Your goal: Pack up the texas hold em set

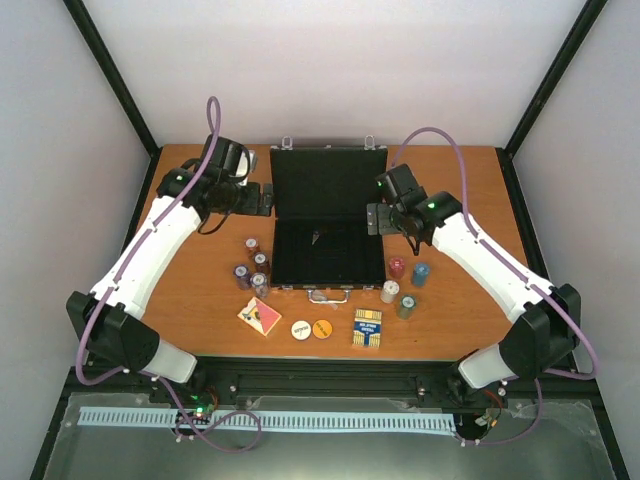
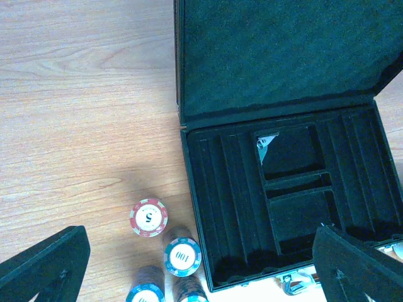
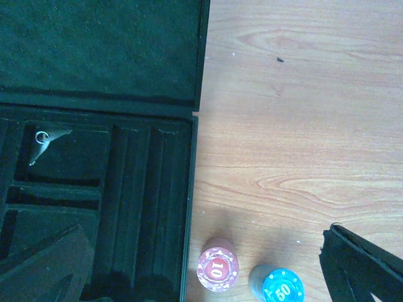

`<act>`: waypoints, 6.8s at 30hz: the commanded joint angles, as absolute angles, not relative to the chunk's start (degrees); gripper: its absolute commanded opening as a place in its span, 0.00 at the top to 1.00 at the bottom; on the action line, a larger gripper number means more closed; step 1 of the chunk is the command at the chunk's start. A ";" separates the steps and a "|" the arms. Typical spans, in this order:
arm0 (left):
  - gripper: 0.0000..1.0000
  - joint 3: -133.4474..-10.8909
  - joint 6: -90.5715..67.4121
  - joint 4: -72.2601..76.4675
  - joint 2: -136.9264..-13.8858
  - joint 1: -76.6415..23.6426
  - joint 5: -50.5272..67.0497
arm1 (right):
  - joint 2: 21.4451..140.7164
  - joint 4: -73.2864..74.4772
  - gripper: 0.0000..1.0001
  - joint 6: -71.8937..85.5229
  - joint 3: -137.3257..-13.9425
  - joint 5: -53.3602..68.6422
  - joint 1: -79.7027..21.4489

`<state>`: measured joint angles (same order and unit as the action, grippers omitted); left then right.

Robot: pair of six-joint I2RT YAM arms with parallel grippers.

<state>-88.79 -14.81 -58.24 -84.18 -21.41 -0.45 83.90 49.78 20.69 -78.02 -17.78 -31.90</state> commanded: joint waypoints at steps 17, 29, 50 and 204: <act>0.00 -82.52 -11.01 -57.33 -77.13 -21.71 1.78 | 79.24 55.46 0.01 24.38 -74.43 -17.44 -32.17; 0.00 -79.95 -11.69 -55.49 -74.77 -21.71 3.98 | 83.57 56.14 0.29 23.90 -69.66 -16.51 -32.17; 0.00 -77.47 -11.72 -56.74 -75.26 -21.71 1.05 | 96.59 48.25 0.36 21.72 -66.44 -8.48 -29.42; 0.00 -68.47 -12.54 -54.14 -78.37 -21.71 1.36 | 90.05 44.10 0.20 25.77 -53.74 -15.13 -21.75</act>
<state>-67.48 -12.45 -54.87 -77.87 -21.41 0.78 88.29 45.78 26.17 -54.85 -16.60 -23.03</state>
